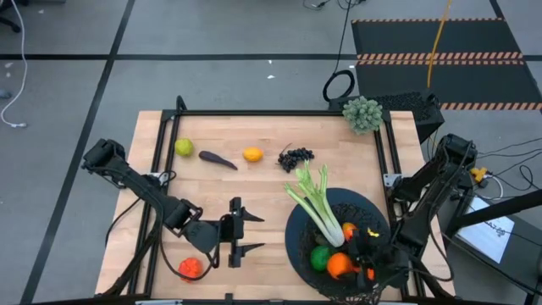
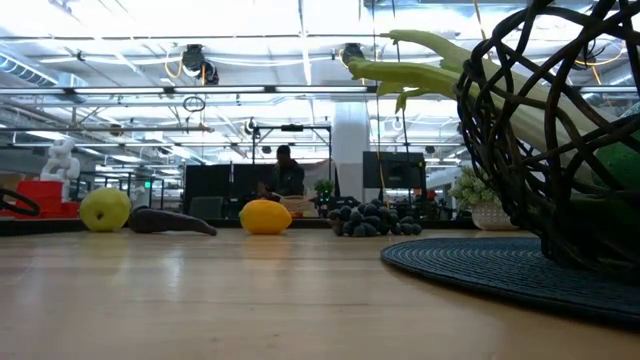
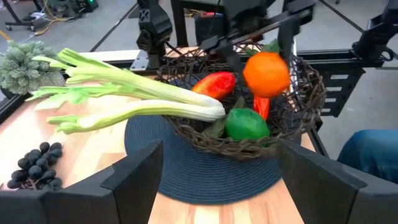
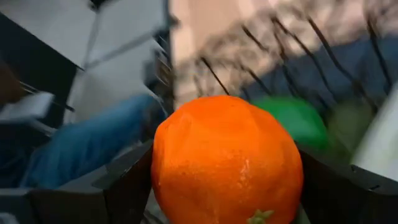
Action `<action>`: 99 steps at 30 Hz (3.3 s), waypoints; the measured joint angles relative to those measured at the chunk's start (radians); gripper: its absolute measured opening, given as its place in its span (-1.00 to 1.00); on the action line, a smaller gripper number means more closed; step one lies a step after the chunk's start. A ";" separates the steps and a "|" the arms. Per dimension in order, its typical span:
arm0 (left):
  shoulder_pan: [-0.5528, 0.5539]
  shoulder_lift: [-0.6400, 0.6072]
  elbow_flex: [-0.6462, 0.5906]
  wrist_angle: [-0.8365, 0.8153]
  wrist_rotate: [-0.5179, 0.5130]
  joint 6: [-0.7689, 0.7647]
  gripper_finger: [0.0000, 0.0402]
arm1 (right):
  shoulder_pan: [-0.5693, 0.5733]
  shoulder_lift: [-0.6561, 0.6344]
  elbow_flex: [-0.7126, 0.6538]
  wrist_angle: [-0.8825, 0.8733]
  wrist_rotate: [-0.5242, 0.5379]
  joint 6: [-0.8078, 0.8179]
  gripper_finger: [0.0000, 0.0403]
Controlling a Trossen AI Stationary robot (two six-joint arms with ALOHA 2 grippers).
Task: Build produce basket
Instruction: Put the orange into the wire basket, then put the lemon into the wire basket
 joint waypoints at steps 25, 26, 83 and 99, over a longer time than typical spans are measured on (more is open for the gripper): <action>0.005 0.000 0.000 -0.047 0.000 -0.002 0.53 | -0.034 0.001 0.000 -0.137 -0.151 0.073 0.77; 0.005 0.000 0.000 -0.054 -0.001 -0.003 0.53 | -0.034 0.001 0.000 -0.119 -0.129 0.048 0.77; 0.920 0.036 -0.232 -0.150 0.373 0.488 0.97 | -0.074 -0.020 -0.002 0.160 0.356 -0.723 0.60; 0.931 0.204 -0.232 -0.110 0.367 0.531 0.49 | -0.095 -0.041 -0.002 0.175 0.304 -0.741 0.60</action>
